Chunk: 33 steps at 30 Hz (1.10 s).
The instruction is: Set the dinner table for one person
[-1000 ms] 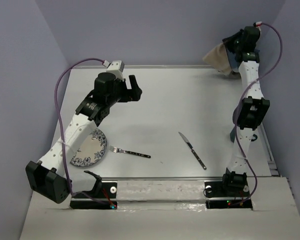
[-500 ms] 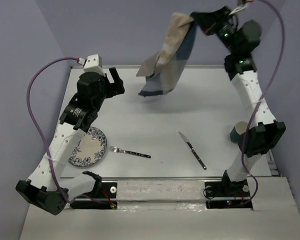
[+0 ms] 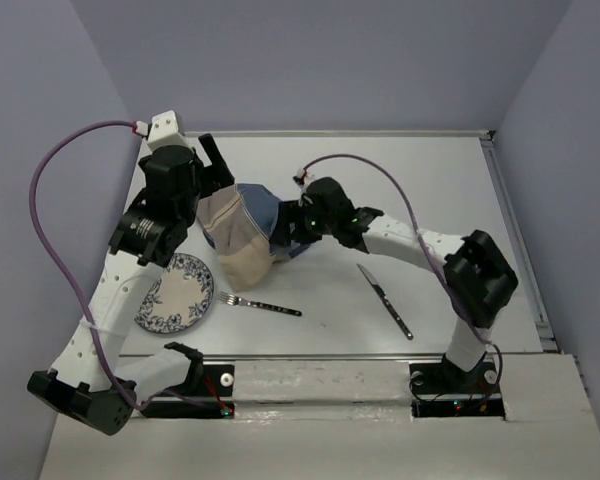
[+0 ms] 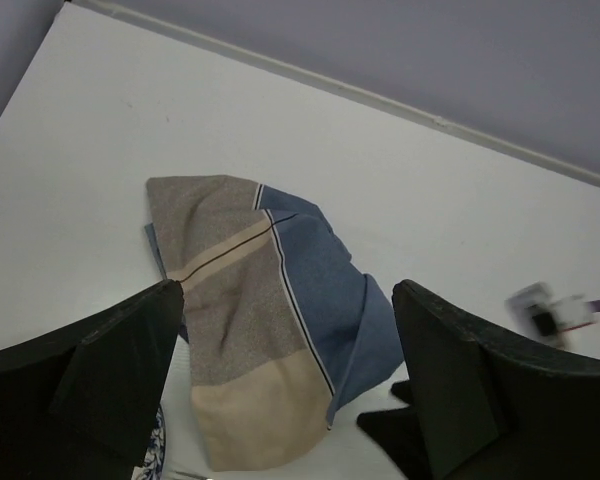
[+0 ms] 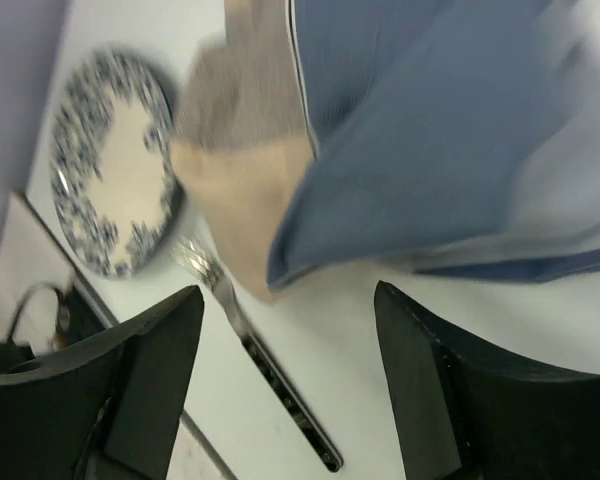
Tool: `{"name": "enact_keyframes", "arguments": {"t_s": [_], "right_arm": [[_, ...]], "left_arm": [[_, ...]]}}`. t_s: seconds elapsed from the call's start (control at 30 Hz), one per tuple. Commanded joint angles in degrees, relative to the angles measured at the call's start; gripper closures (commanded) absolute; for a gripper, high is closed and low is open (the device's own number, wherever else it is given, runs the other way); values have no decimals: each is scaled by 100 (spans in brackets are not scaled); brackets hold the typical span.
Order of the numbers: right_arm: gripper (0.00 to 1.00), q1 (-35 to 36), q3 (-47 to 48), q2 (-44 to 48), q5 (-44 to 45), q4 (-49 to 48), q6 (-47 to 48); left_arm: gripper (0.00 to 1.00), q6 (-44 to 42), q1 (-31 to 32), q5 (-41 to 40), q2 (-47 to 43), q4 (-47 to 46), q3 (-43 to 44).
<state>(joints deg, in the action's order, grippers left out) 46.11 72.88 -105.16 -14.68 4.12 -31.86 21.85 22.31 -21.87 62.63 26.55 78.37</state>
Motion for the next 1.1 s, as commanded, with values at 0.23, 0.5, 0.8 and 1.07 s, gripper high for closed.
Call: {"name": "enact_keyframes", "arguments": {"t_s": [0.23, 0.5, 0.8, 1.07], "right_arm": [[100, -875, 552, 972, 1169, 835, 329], [66, -1675, 718, 181, 167, 1047, -39], [48, -1789, 904, -786, -307, 1408, -330], [48, -1789, 456, -637, -615, 925, -356]], "left_arm": [[12, 1505, -402, 805, -576, 641, -1753], [32, 2754, -385, 1904, -1709, 615, -3801], [31, 3097, -262, 2160, -1649, 378, -4566], [28, 3291, -271, 2441, -1087, -228, -4743]]}}
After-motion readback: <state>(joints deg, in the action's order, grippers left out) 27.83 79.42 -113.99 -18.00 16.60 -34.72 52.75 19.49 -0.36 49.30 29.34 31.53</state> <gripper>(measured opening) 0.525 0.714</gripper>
